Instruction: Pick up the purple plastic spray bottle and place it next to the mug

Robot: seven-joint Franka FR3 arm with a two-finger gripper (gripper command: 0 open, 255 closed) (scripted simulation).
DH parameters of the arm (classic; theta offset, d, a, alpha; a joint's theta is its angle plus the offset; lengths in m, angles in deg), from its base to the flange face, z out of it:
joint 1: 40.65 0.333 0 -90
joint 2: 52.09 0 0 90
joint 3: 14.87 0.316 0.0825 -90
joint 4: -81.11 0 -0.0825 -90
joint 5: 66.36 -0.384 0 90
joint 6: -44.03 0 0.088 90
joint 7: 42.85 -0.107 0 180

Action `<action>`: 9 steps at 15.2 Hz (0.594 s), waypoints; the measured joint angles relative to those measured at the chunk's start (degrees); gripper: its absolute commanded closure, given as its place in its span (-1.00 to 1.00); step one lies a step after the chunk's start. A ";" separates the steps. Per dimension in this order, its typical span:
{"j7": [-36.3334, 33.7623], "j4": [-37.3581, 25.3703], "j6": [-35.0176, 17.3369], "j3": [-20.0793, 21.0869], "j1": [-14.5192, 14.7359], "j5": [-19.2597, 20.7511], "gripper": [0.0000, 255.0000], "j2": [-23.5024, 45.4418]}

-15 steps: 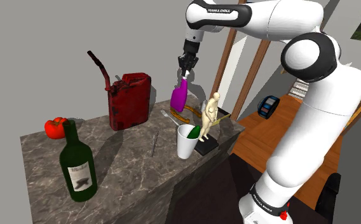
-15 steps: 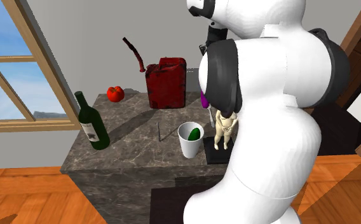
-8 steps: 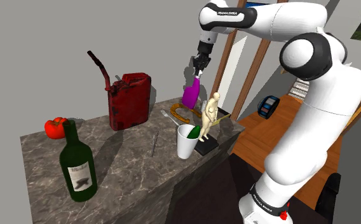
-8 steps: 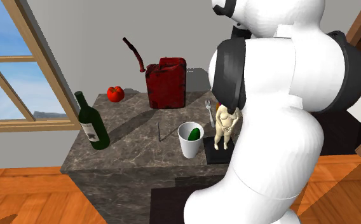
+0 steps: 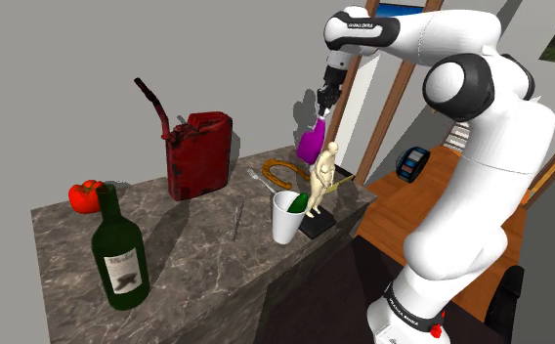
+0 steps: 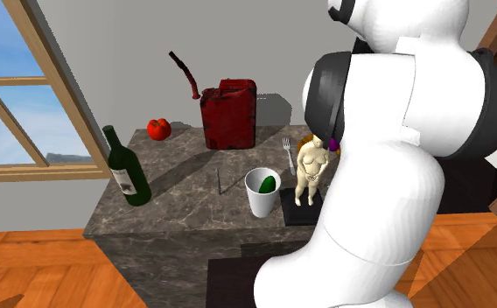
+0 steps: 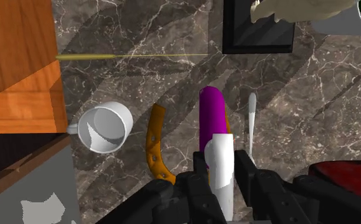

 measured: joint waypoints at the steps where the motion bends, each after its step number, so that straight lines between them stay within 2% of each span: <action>1: 0.34 0.06 -0.33 -0.12 -0.18 -0.04 1.00 0.28; 9: 0.90 6.24 -6.32 -0.23 -0.32 -0.08 1.00 0.13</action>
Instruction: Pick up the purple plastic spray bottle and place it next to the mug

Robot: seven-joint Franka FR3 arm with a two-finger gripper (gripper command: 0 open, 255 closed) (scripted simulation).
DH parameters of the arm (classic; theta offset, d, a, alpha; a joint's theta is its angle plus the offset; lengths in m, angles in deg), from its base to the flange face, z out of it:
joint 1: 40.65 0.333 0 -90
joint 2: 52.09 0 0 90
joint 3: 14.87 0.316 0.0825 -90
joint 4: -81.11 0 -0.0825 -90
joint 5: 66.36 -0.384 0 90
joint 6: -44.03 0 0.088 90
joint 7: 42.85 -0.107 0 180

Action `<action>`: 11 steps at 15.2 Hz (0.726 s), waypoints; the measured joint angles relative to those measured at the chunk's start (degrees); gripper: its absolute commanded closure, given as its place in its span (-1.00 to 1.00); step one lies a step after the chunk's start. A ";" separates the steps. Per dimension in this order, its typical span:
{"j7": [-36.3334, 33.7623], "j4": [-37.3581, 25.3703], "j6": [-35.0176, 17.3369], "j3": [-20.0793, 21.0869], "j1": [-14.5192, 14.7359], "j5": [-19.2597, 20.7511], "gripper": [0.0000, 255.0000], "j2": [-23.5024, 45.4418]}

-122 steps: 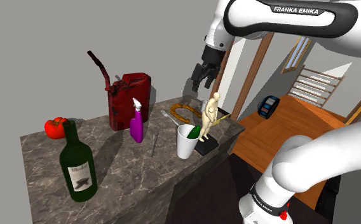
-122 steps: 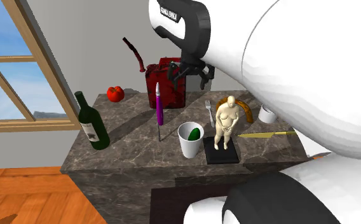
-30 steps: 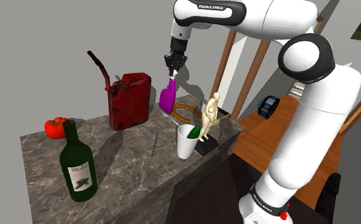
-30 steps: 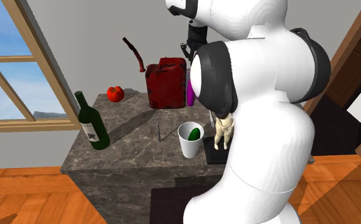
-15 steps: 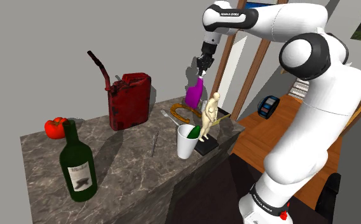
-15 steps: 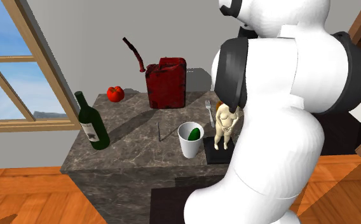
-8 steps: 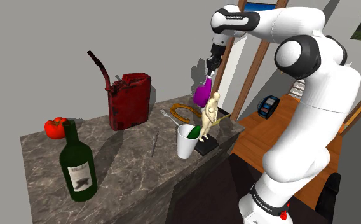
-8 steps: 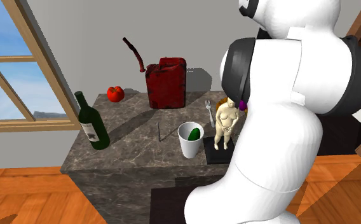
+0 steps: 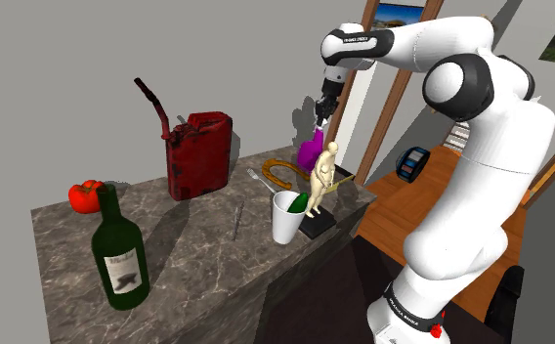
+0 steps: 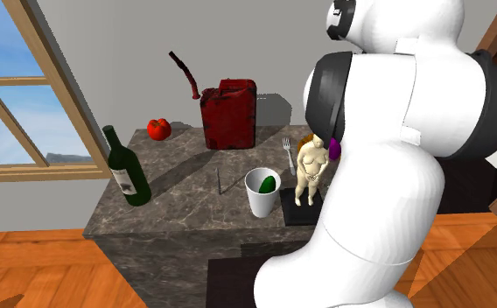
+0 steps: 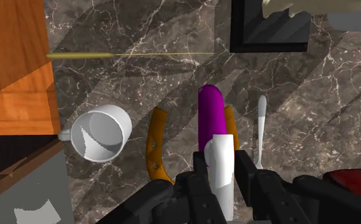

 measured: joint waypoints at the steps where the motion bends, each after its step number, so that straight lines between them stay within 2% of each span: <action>1: 0.03 0.88 -0.81 0.00 0.00 0.00 1.00 -0.06; 11: 0.23 7.98 -8.56 0.07 0.08 -0.13 1.00 0.59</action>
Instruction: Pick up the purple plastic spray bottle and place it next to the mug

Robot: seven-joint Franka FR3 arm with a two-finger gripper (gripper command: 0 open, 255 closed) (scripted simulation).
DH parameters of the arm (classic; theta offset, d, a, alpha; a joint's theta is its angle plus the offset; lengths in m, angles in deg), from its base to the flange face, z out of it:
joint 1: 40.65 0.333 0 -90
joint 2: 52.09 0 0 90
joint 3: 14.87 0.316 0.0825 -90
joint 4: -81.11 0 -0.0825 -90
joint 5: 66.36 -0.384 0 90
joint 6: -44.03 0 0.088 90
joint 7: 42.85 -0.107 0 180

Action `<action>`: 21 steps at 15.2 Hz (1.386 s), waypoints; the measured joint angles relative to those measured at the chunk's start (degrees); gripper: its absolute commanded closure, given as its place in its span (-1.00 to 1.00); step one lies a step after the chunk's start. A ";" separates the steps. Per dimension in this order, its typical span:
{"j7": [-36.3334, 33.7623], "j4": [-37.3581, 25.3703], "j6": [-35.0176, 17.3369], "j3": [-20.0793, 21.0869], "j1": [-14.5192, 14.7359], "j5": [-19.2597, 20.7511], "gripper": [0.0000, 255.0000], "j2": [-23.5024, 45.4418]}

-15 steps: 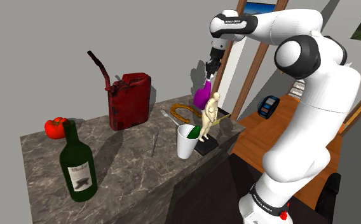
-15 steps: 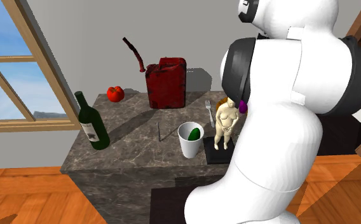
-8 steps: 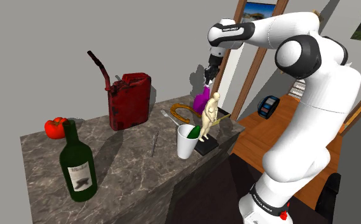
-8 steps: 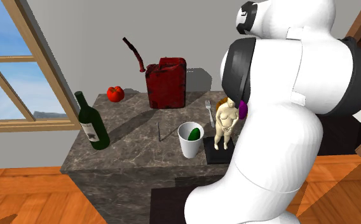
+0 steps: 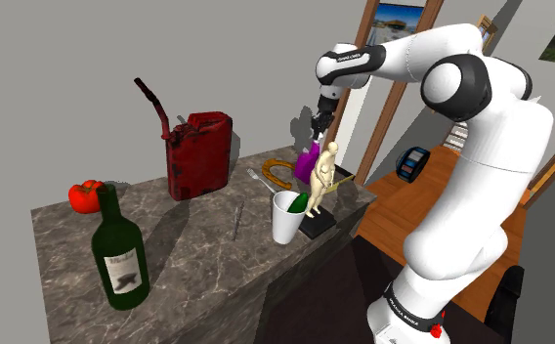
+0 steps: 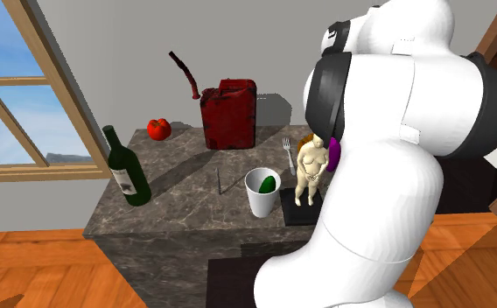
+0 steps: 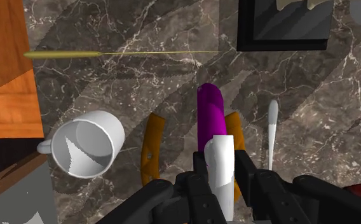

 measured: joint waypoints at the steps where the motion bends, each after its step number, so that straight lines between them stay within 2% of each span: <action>1: -0.02 0.55 -0.78 0.03 0.03 -0.02 1.00 0.22; 6: 0.18 3.11 -4.14 0.03 0.00 -0.14 1.00 1.05; 12: 0.21 3.42 -4.55 0.03 0.00 -0.16 1.00 1.11; 13: 0.21 3.42 -4.55 0.03 0.00 -0.16 -1.00 1.12; 19: 0.21 3.41 -4.56 0.03 0.00 -0.16 -1.00 1.11; 21: 0.04 1.57 -2.26 0.04 0.03 -0.07 -1.00 0.61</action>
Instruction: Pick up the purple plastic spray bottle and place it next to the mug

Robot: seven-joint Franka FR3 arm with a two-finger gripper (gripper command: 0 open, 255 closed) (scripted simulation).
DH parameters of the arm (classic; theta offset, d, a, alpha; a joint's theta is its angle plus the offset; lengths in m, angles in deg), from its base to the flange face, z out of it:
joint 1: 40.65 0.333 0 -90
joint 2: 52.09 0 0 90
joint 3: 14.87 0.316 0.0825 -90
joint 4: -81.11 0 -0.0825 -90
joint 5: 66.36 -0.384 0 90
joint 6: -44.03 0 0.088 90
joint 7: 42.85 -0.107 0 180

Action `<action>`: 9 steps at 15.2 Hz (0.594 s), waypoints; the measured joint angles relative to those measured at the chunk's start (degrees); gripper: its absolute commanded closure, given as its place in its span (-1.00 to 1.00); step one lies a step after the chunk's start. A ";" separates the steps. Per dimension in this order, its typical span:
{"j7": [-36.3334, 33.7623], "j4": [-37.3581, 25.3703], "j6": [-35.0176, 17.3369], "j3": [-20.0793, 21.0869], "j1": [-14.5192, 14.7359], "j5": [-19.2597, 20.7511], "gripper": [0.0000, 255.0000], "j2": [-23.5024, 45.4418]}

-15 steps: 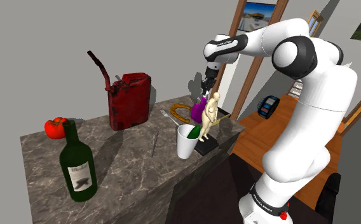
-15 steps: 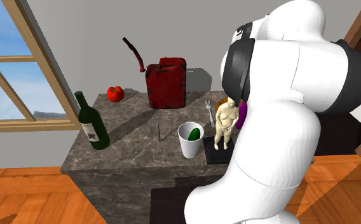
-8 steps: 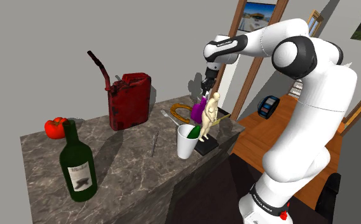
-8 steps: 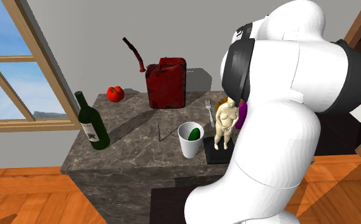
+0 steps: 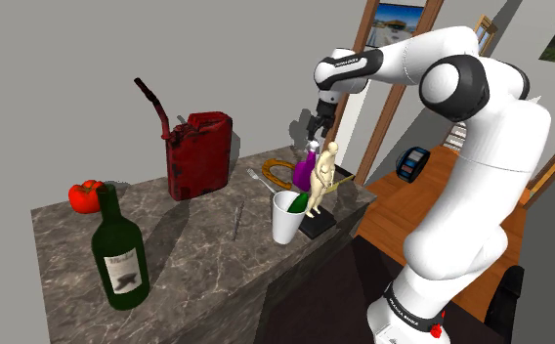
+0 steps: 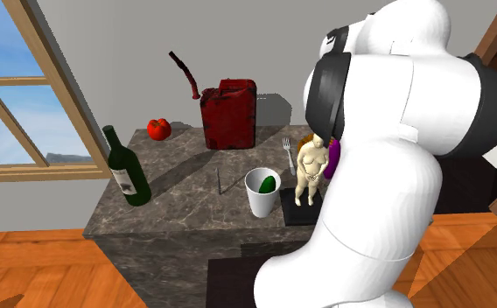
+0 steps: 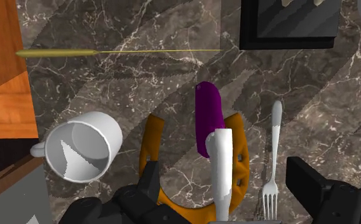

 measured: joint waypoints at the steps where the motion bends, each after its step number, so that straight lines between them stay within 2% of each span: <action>1: 0.15 -1.20 1.55 -0.09 -0.12 0.02 -1.00 -0.37; 4: 0.06 -3.11 4.08 -0.12 -0.14 0.10 -1.00 -0.96; 9: 0.03 -3.55 4.56 -0.11 -0.13 0.11 -1.00 -0.96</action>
